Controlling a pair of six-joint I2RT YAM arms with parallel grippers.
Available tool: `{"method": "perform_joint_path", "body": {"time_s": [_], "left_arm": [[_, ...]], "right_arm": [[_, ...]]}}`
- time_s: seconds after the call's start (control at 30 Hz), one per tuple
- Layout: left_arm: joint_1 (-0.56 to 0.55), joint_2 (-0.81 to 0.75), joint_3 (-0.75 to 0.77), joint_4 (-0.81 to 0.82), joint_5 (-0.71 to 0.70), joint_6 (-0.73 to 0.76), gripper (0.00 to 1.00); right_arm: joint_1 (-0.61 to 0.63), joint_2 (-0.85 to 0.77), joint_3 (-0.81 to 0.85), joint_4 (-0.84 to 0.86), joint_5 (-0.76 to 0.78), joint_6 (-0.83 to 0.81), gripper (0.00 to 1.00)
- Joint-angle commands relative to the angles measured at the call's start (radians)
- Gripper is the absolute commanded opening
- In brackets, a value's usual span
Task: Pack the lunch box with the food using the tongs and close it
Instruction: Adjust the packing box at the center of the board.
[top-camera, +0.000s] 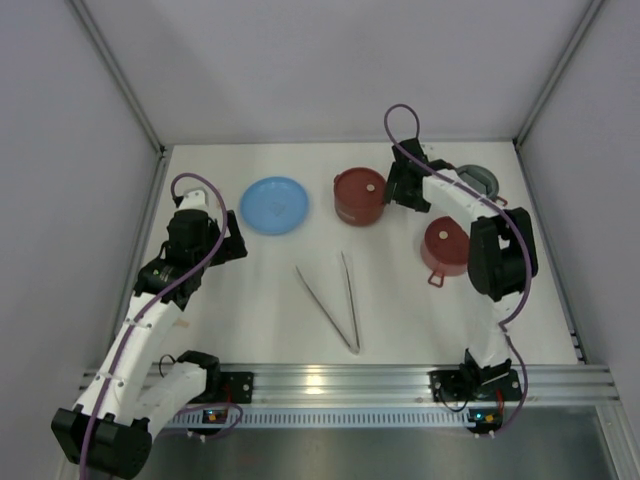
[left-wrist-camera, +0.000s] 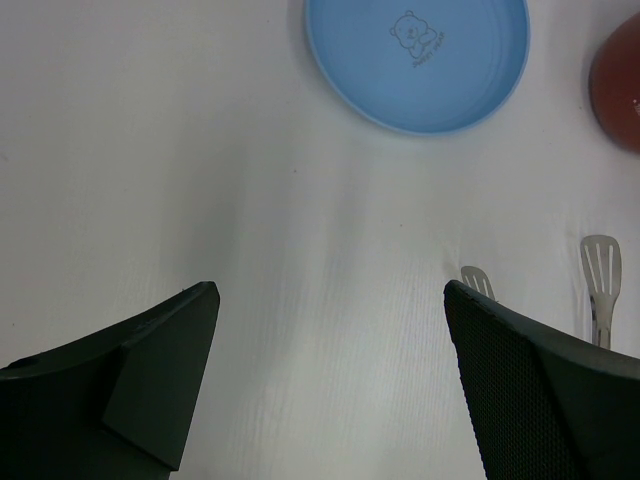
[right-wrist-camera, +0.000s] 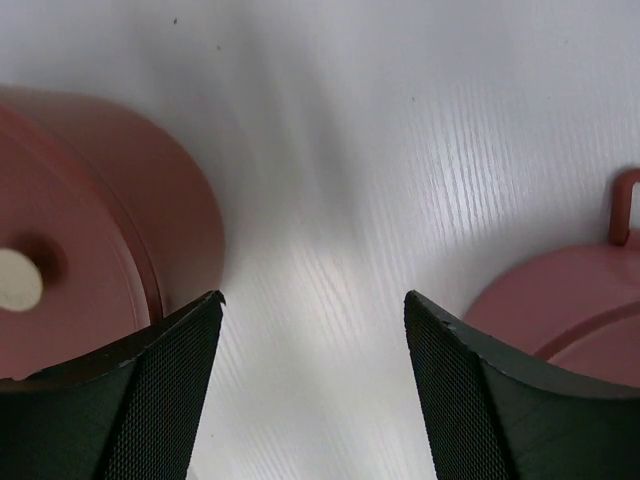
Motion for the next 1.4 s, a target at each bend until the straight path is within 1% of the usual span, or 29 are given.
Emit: {"method": "perform_joint_path", "body": {"time_s": [0.0,0.17,0.27,0.37,0.53,0.67,0.73,0.77,0.83,0.87,0.9,0.93,0.97,1.03,1.07,1.17,1.23,1.3,1.37], "left_arm": [[0.006,-0.004,0.000,0.046,0.005,0.004,0.99],[0.006,-0.004,0.000,0.046,0.006,0.006,0.99],[0.006,0.001,0.000,0.048,0.011,0.004,0.99],[0.006,0.005,0.001,0.048,0.017,0.001,0.99],[0.006,0.005,0.000,0.052,0.023,0.003,0.99],[0.006,0.011,0.003,0.052,0.034,0.004,0.99],[0.006,0.002,0.001,0.051,0.042,0.003,0.99],[0.006,-0.004,0.000,0.052,0.052,0.004,0.99],[0.006,-0.018,0.000,0.057,0.065,0.004,0.99],[0.006,-0.019,0.000,0.059,0.083,0.004,0.99],[0.006,-0.022,-0.002,0.062,0.095,0.006,0.99],[0.006,-0.024,-0.002,0.060,0.109,0.006,0.99],[0.006,-0.027,-0.005,0.062,0.132,0.006,0.99],[0.006,-0.047,-0.008,0.066,0.138,0.007,0.99],[0.006,-0.051,-0.010,0.066,0.140,0.007,0.99],[0.004,-0.077,-0.017,0.069,0.155,0.004,0.99],[0.004,-0.087,-0.019,0.069,0.163,0.004,0.99],[0.004,-0.093,-0.020,0.071,0.167,0.006,0.99],[0.003,-0.099,-0.022,0.071,0.172,0.004,0.99]], "right_arm": [[-0.019,0.072,0.133,-0.027,-0.035,0.006,0.72],[-0.020,0.164,0.247,-0.081,-0.072,-0.013,0.72],[-0.022,0.187,0.287,-0.067,-0.100,-0.028,0.72],[-0.028,0.220,0.355,-0.101,-0.100,-0.040,0.72],[-0.040,0.242,0.414,-0.112,-0.107,-0.045,0.72],[-0.062,0.202,0.413,-0.113,-0.109,-0.053,0.72],[-0.071,0.153,0.365,-0.109,-0.095,-0.044,0.72],[-0.072,0.082,0.291,-0.101,-0.083,-0.040,0.72],[-0.082,0.002,0.207,-0.104,-0.037,-0.021,0.72],[-0.088,-0.087,0.155,-0.099,-0.034,-0.010,0.73],[-0.092,-0.132,0.055,-0.095,-0.034,0.005,0.73],[-0.111,-0.219,0.010,-0.108,-0.024,0.016,0.73],[-0.121,-0.264,-0.082,-0.113,-0.023,0.028,0.73],[-0.161,-0.366,-0.181,-0.099,-0.044,0.042,0.73],[-0.175,-0.463,-0.260,-0.098,-0.041,0.047,0.73],[-0.204,-0.612,-0.375,-0.133,-0.009,0.053,0.73],[-0.232,-0.666,-0.419,-0.162,0.008,0.061,0.73],[-0.256,-0.684,-0.483,-0.187,-0.004,0.070,0.73],[-0.295,-0.715,-0.546,-0.172,-0.017,0.076,0.73]]}}
